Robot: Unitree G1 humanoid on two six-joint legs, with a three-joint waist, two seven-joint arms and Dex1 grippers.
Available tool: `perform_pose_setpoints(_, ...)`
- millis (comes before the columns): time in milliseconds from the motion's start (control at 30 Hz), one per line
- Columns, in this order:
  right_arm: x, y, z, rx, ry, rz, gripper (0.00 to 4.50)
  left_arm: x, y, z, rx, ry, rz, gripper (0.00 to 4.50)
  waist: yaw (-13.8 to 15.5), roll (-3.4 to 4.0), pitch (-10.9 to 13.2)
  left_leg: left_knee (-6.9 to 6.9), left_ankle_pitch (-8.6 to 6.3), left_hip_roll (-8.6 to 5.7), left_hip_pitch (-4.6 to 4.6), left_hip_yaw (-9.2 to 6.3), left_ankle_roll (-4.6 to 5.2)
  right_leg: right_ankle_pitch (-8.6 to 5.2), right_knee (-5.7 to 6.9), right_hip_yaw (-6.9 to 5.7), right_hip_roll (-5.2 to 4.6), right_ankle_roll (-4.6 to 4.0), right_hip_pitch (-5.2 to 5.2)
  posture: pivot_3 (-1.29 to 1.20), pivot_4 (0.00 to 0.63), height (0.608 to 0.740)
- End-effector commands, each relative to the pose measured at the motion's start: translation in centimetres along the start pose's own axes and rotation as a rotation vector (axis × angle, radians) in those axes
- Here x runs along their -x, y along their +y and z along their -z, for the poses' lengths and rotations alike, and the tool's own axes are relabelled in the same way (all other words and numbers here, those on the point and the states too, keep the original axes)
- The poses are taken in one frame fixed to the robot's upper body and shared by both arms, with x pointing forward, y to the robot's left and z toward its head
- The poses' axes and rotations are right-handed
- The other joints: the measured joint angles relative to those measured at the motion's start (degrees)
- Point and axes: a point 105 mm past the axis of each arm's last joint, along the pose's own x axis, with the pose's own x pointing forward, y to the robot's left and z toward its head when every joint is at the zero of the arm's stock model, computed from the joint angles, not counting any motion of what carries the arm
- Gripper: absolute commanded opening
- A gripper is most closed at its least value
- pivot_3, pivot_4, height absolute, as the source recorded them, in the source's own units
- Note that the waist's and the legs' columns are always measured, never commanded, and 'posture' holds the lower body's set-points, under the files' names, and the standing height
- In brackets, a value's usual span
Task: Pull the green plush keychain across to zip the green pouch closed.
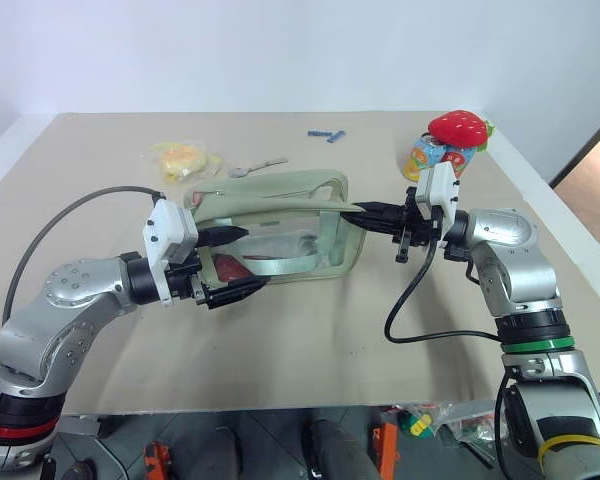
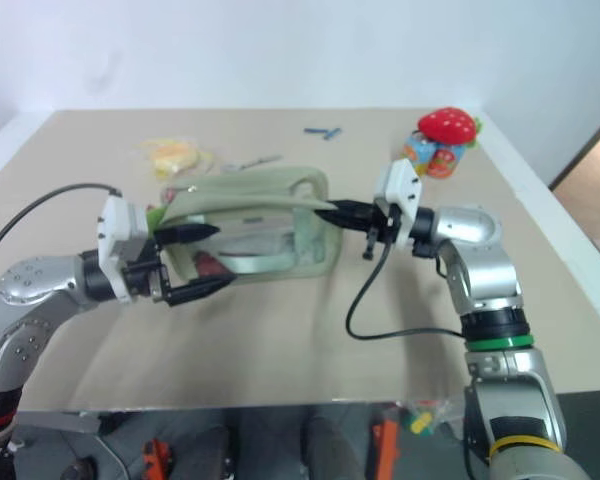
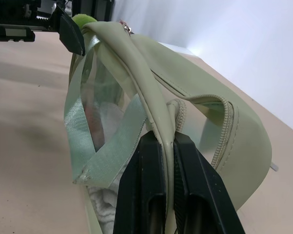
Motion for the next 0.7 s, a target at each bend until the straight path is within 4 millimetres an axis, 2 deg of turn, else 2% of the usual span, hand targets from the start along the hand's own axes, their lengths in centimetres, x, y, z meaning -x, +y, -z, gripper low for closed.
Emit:
perform_pose_setpoints(33,0.9,-0.2,-1.3,0.05,-0.016,0.014,0.02,0.5,0.3,-1.5,-0.039,-0.037,-0.04,4.5,0.02,0.0,0.0,0.0,0.0,0.0,0.0,0.0,0.0,0.0,0.0,0.0,0.0,0.0,0.0,0.0,0.15,0.74)
perform_pose_setpoints(167,1.2,0.8,-0.7,0.035,0.002,0.001,0.02,2.4,1.7,-3.7,0.039,-0.157,-0.186,4.5,0.02,0.0,0.0,0.0,0.0,0.0,-0.01,-0.01,0.0,-0.01,0.0,-0.01,-0.02,0.0,0.0,0.0,0.15,0.74)
perform_pose_setpoints(267,1.3,1.2,-0.6,0.034,0.003,0.004,0.02,4.3,2.6,-3.9,0.123,-0.206,-0.311,4.5,-0.23,0.0,0.0,-0.02,0.0,0.02,0.04,0.02,0.0,0.0,0.0,0.03,-0.01,0.0,0.0,0.0,0.15,0.74)
perform_pose_setpoints(567,0.8,1.1,-1.0,0.049,-0.001,-0.008,0.02,7.6,2.4,-0.7,0.189,-0.094,-0.473,4.5,0.0,-0.01,0.0,0.04,0.0,0.01,0.25,0.05,0.0,-0.12,0.02,0.03,-0.02,-0.21,0.18,0.0,0.15,0.74)
perform_pose_setpoints(700,0.5,0.9,-1.1,0.06,-0.001,-0.016,0.02,8.2,3.0,0.5,0.189,-0.073,-0.499,4.5,-0.01,-0.01,0.0,0.04,0.0,0.01,0.28,0.1,0.0,-0.1,0.02,0.06,-0.01,-0.25,0.15,0.0,0.15,0.74)
